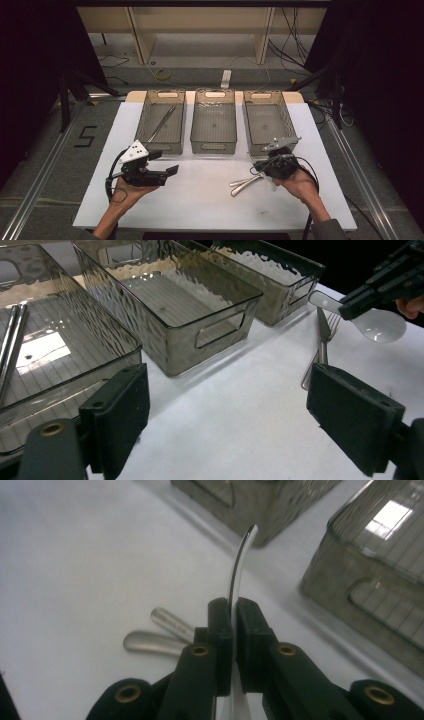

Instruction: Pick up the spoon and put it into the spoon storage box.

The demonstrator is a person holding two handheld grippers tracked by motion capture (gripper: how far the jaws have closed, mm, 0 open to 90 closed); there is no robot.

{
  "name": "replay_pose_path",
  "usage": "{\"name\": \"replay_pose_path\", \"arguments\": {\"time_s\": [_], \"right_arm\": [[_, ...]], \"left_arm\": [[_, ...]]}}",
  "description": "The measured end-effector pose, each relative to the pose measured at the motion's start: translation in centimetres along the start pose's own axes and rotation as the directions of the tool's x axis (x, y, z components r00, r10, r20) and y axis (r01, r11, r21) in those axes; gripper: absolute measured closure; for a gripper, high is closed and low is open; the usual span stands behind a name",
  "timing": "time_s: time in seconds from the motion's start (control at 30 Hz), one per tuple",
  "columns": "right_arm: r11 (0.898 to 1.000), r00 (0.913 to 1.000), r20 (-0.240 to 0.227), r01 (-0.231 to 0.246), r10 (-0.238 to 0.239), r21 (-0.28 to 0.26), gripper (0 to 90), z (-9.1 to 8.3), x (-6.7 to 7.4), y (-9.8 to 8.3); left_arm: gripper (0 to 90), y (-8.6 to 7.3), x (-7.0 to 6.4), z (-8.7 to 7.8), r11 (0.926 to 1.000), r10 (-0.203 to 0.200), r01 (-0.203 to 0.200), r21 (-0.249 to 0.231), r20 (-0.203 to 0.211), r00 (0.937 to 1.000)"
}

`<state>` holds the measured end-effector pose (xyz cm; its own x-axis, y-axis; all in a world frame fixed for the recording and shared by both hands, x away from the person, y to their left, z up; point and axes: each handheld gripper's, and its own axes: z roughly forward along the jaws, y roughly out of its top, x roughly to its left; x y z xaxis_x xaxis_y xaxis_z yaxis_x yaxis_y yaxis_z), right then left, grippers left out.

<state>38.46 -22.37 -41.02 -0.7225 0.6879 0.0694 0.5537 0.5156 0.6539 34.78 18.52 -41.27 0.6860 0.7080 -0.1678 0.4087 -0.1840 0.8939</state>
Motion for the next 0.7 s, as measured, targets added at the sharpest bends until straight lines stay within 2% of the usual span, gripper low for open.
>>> {"name": "replay_pose_path", "arguments": {"time_s": [0.4,0.7], "right_arm": [[0.997,0.9998,0.016,0.017,-0.015,-0.076,86.8,0.7,-0.9,5.4],[0.995,0.9998,0.017,0.016,-0.014,-0.101,86.8,1.8,-0.9,7.9]], "left_arm": [[16.7,0.0,0.1,-0.3,0.9996,-0.005,0.004,-0.026,-0.01,0.9999],[16.6,0.0,0.1,-0.4,0.9993,-0.009,0.008,-0.037,-0.013,0.9999]]}}
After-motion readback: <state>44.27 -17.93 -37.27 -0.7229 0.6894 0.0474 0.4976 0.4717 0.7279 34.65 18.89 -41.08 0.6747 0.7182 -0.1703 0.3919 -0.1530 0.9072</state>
